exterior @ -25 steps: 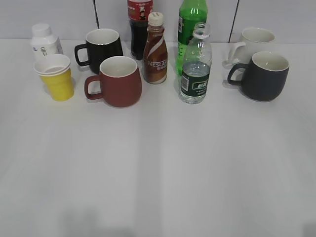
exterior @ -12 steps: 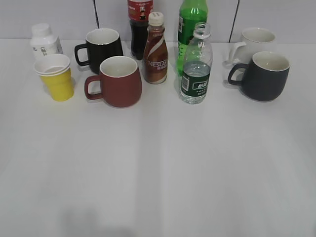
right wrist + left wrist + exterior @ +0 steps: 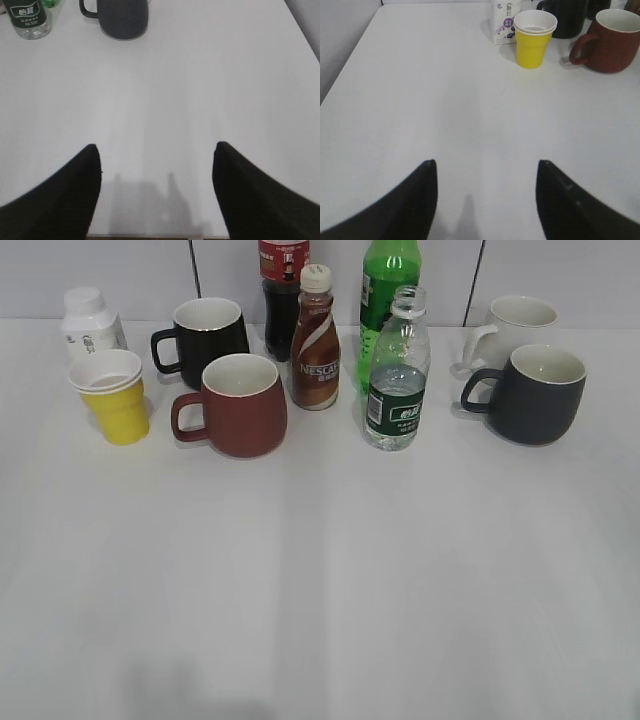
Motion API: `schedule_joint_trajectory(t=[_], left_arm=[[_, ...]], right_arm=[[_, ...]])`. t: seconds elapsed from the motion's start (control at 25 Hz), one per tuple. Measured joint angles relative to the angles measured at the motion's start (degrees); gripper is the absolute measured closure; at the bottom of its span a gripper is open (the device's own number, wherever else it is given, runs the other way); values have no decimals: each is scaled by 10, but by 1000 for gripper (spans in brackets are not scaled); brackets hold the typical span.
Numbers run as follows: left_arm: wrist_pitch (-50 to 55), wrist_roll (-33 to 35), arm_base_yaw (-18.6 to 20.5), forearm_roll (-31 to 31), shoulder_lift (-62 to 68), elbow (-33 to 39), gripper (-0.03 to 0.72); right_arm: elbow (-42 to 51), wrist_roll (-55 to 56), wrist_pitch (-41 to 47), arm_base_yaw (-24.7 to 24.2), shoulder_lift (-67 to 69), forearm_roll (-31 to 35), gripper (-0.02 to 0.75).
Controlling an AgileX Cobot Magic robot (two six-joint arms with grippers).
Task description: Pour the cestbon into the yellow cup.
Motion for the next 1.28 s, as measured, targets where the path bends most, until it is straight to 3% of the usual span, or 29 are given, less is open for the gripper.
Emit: schedule_joint_trajectory(t=[1.28], left_arm=[[0,0,0,0,0,0,279]], right_arm=[[0,0,0,1,0,-6,218]])
